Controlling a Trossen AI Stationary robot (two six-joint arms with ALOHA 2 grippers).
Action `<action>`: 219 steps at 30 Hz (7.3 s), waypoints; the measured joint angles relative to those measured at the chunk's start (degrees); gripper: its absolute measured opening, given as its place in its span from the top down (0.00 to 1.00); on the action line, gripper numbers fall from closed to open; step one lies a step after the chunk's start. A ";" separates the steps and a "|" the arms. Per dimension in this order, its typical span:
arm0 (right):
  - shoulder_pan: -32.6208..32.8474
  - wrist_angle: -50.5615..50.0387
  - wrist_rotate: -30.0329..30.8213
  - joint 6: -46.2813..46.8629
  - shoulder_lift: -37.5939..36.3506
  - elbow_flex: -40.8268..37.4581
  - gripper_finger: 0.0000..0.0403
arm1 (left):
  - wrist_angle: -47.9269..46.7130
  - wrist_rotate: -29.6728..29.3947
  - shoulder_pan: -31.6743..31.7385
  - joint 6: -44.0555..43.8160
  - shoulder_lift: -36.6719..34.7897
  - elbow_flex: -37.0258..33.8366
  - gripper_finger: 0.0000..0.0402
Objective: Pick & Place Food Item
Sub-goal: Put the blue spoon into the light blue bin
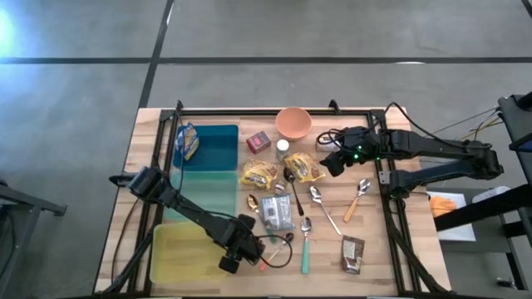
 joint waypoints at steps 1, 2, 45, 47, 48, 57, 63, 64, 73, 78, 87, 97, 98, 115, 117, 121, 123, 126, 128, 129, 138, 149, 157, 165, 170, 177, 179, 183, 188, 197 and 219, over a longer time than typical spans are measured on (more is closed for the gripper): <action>0.00 0.00 -0.01 -0.08 0.00 0.00 0.40 | -0.40 0.25 0.01 -0.65 0.03 0.13 0.54; 0.00 0.00 -0.01 -0.08 0.00 0.00 0.40 | -0.72 0.54 0.01 -1.06 0.09 0.27 0.54; 0.00 0.04 0.08 2.28 -4.83 0.02 0.40 | -0.47 -2.28 2.02 1.90 0.04 0.52 0.99; 0.00 0.04 0.09 2.28 -4.85 0.02 0.40 | -0.51 -2.28 2.02 1.90 0.04 0.59 0.99; 0.00 0.04 0.09 2.28 -4.89 0.02 0.40 | -0.61 -2.28 2.02 1.90 0.06 0.67 1.00; 0.00 -0.02 0.10 1.85 -4.92 0.02 0.40 | -1.75 -1.82 2.22 2.80 0.22 1.95 1.00; 0.00 -0.02 0.10 1.82 -4.92 0.02 0.40 | -1.41 -1.81 2.24 2.80 0.22 2.38 0.95; 0.00 -0.02 0.10 1.82 -4.92 0.02 0.40 | -1.09 -1.82 2.24 2.79 0.22 2.50 0.93; 0.00 -0.04 0.06 1.36 -4.90 0.02 0.40 | 1.22 -1.94 2.24 4.27 0.22 3.07 0.71; 0.00 -0.04 -0.01 1.15 -4.91 0.02 0.40 | 2.12 -2.04 2.26 5.65 0.22 3.06 0.66; -0.02 -0.04 -0.38 0.75 -4.90 0.02 0.40 | 4.19 -2.24 2.26 7.30 2.40 3.02 0.65; -0.02 -0.13 -0.58 0.73 -5.43 0.02 0.40 | 4.20 -3.81 2.20 8.64 3.36 3.13 0.78; -0.02 -0.13 -0.58 0.75 -5.53 0.02 0.40 | 4.27 -3.79 2.15 8.83 3.57 3.17 0.82; -0.02 -0.09 -0.36 0.99 -6.31 0.02 0.40 | 4.94 -5.73 2.48 7.48 2.97 3.12 1.00; -0.02 -0.07 -0.36 1.00 -6.34 0.02 0.40 | 4.15 -5.67 2.59 6.88 2.64 3.02 1.00; -0.02 -0.04 -0.36 1.01 -6.34 0.03 0.40 | 3.03 -5.53 2.59 6.57 1.76 2.95 1.00; 0.00 -0.04 -0.36 1.01 -6.36 0.03 0.40 | 3.20 -5.52 2.59 5.83 1.14 2.95 1.00; -0.02 -0.02 -0.36 1.23 -6.38 0.04 0.40 | 3.16 -5.54 2.63 5.53 -0.03 2.97 1.00; -0.02 -0.02 -0.36 1.25 -6.38 0.04 0.40 | 3.06 -5.54 2.75 5.36 -0.69 2.97 1.00; -0.02 0.01 -0.35 1.25 -6.38 0.03 0.40 | 3.08 -5.52 2.83 5.29 -1.08 2.97 1.00; -0.02 0.07 -0.34 1.45 -6.38 0.04 0.40 | 2.74 -5.54 3.43 4.19 -2.25 3.02 1.00; -0.02 0.07 -0.35 1.43 -6.38 0.04 0.40 | 1.90 -5.83 3.44 2.53 -4.39 3.08 1.00; -0.02 0.09 -0.34 1.43 -6.38 0.04 0.40 | 0.10 -7.92 4.24 -0.11 -9.53 3.10 1.00; -0.02 0.37 -0.34 1.43 -6.38 0.02 0.40 | -3.64 -9.55 5.57 -3.29 -14.18 3.13 1.00; -0.02 0.50 -0.34 1.43 -6.38 0.04 0.40 | -7.65 -10.97 6.00 -5.14 -17.22 3.13 1.00; -0.02 0.50 -0.31 1.31 -6.38 0.03 0.40 | -12.51 -12.40 7.60 -6.78 -20.52 3.06 1.00; -0.02 0.50 -0.31 1.19 -6.38 0.02 0.40 | -14.40 -12.55 8.23 -6.78 -20.82 3.06 1.00; -0.02 0.48 -0.31 0.99 -6.38 0.04 0.40 | -17.95 -14.19 9.56 -6.80 -20.88 2.81 1.00; -0.02 0.45 -0.31 0.73 -6.38 0.04 0.40 | -18.11 -14.31 10.72 -7.95 -23.00 -1.38 1.00; -0.02 0.42 -0.32 -0.63 -6.38 0.02 0.40 | -13.84 -12.32 12.38 -16.01 -34.45 -14.94 1.00; -0.01 0.39 -0.34 -0.56 -6.36 0.03 0.40 | -2.81 -5.21 13.39 -18.09 -39.82 -31.53 1.00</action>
